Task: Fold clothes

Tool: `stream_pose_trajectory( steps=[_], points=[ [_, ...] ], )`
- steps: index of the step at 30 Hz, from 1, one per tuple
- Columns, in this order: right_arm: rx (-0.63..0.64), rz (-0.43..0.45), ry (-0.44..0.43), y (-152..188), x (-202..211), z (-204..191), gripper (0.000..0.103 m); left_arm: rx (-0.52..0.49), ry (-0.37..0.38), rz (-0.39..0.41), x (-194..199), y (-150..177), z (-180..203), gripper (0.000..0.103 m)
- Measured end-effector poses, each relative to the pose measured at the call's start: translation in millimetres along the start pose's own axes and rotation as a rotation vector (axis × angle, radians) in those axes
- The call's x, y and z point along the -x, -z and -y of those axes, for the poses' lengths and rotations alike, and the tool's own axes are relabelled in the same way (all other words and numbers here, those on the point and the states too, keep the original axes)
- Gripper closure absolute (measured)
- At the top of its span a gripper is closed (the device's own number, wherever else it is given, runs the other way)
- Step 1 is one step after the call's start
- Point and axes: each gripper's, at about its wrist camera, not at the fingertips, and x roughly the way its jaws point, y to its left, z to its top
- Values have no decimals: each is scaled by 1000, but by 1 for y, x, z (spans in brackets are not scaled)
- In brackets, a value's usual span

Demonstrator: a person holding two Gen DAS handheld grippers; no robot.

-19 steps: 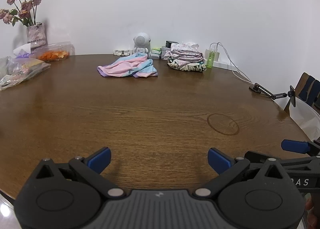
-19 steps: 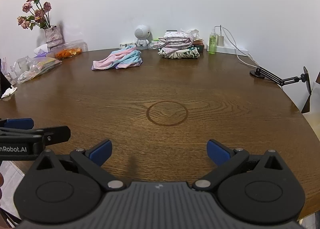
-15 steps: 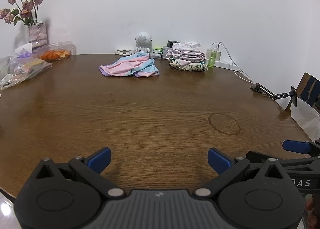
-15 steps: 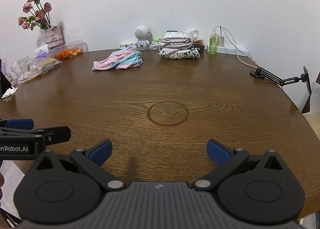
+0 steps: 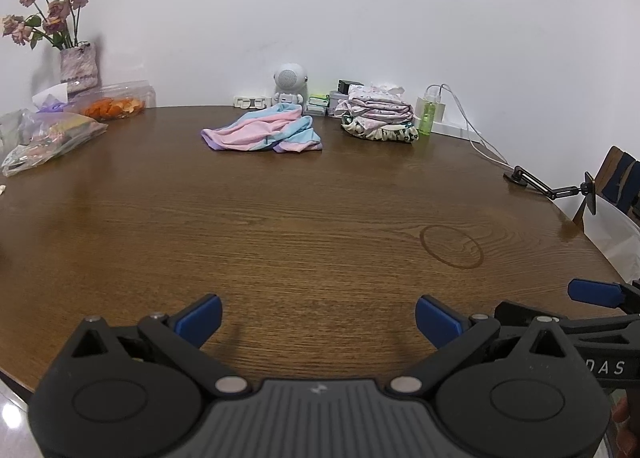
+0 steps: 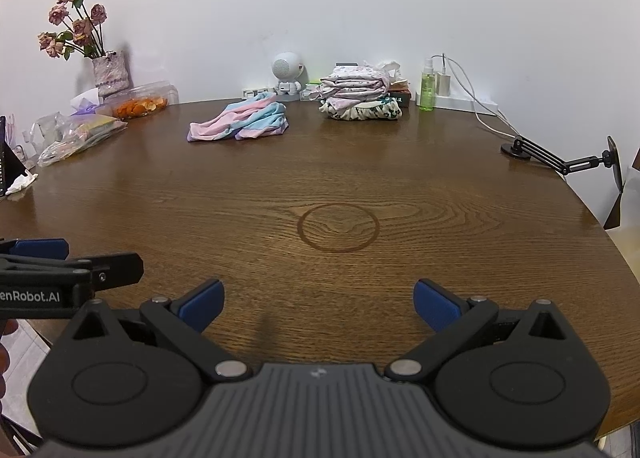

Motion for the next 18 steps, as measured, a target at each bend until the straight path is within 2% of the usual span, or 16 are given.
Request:
stream_pose_trajectory(
  steps=[18],
  points=[
    [-3, 3, -4, 4, -5, 1, 0, -9, 7, 17, 0, 7, -2, 0]
  ],
)
